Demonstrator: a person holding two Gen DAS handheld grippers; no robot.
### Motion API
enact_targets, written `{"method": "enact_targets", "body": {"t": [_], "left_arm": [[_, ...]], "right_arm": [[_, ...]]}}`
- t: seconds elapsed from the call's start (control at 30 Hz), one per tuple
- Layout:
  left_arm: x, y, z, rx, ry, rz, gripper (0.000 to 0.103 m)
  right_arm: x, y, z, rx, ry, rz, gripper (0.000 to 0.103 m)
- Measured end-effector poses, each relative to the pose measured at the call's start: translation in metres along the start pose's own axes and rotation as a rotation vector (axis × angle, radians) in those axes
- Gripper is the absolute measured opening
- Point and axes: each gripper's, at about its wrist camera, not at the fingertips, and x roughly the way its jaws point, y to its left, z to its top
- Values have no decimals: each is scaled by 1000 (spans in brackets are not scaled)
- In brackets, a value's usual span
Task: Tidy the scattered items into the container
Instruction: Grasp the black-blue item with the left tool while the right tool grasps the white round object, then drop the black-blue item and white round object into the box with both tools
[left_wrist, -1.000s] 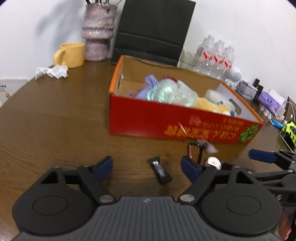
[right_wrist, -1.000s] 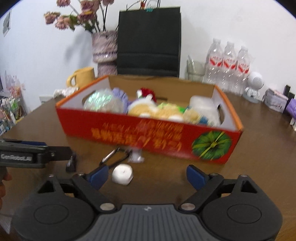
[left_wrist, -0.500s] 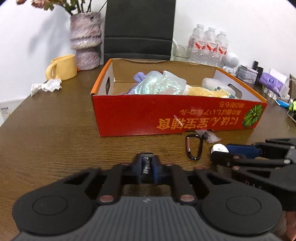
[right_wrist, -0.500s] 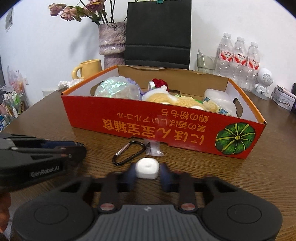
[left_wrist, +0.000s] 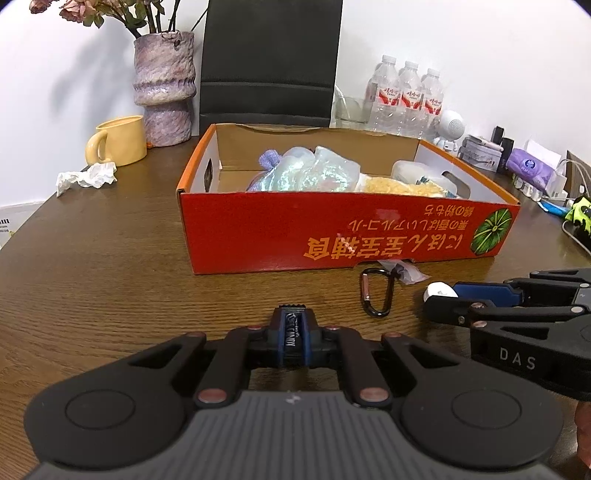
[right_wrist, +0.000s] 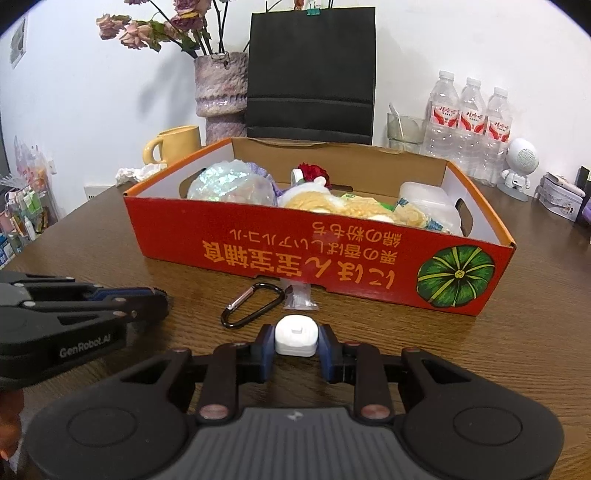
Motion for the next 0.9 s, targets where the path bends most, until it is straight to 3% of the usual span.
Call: {"method": "enact_targets", "body": {"t": [0.3, 0.53, 0.73, 0.9], "left_arm": [[-30, 0, 12, 1, -91, -65, 10], [-52, 0, 59, 8, -223, -110, 10], [-29, 6, 108, -29, -276, -110, 10], [17, 11, 134, -57, -250, -109, 10]], "right_arm": [[-31, -3, 10, -23, -79, 39, 24], [-52, -14, 53, -28, -196, 43, 24], [-26, -32, 100, -8, -233, 11, 24], [24, -54, 130, 38, -201, -6, 24]]}}
